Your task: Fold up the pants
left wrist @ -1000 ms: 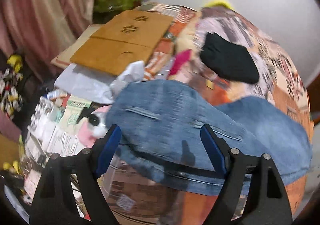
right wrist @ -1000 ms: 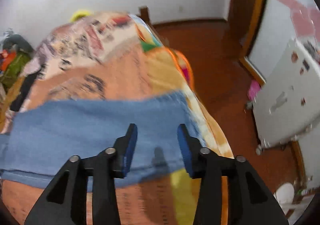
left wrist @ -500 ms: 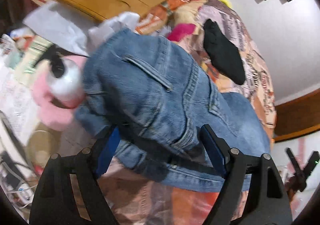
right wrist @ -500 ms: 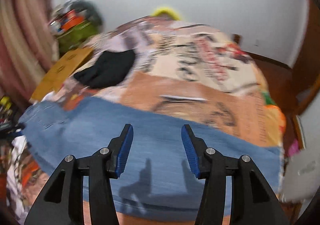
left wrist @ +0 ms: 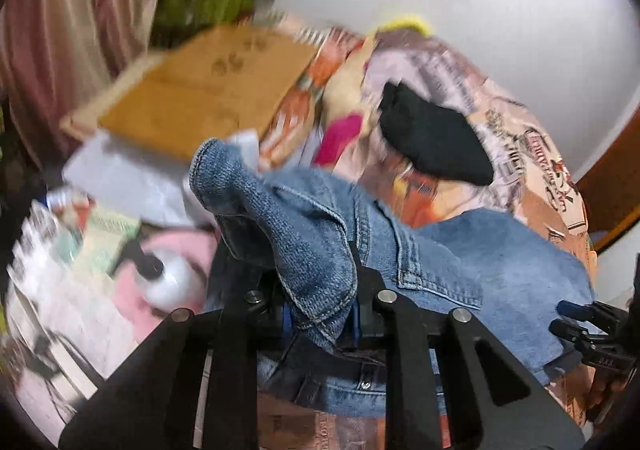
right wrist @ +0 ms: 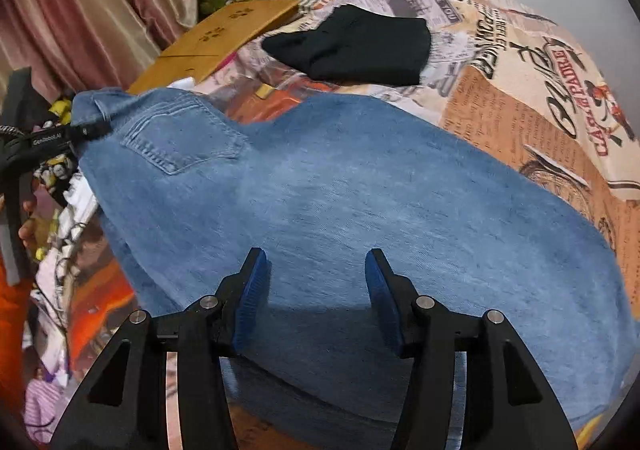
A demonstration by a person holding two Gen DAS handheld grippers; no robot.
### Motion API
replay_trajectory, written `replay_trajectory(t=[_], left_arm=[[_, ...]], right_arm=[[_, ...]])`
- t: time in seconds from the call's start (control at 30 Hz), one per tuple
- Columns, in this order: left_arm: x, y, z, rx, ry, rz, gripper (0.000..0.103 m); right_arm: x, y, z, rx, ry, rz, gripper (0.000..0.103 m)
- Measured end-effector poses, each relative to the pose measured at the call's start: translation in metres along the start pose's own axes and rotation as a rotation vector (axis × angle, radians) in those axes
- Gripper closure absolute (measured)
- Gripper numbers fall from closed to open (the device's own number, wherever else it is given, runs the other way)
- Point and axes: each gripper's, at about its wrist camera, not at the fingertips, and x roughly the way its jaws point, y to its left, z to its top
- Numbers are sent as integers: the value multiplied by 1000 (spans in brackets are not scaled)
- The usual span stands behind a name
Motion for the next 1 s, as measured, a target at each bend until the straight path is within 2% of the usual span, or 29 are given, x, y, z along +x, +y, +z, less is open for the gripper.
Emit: replay_trajectory(t=[0.1,0.3,0.33,0.4,0.43,0.47,0.57,0.63,0.8,0.9,1.0], left_arm=[[-4,12,-7,-23,3,4,82],[38,46,-67,-144,157,0,80],[40,52,-77,-167,156,-4,76],[35,59,-84,-191,136,-30,74],[32,58,-85,-192,135,-33,71],[28,58,-83,-186,135,-19,65],[13,59,-77,-136,122,41,55],[3,62,-70,-126,115,21,52],[-10,63,-44,-98,94,6,51],[-20,66,-26,-74,52,70,51],[-25,76,-13,-87,21,79,47]], right_arm=[[5,15,-1,-68,23,-30,54],[10,34,-8,-173,58,-58,54],[11,35,-8,-181,61,-60,54],[10,34,-8,-185,69,-56,54],[9,33,-7,-186,74,-54,54],[9,33,-5,-186,82,-50,54],[7,31,-1,-169,97,-30,54],[4,29,2,-150,92,-12,54],[-4,18,22,-116,46,-24,54],[-7,10,42,-94,13,-30,53],[-1,5,64,-96,-9,-42,53]])
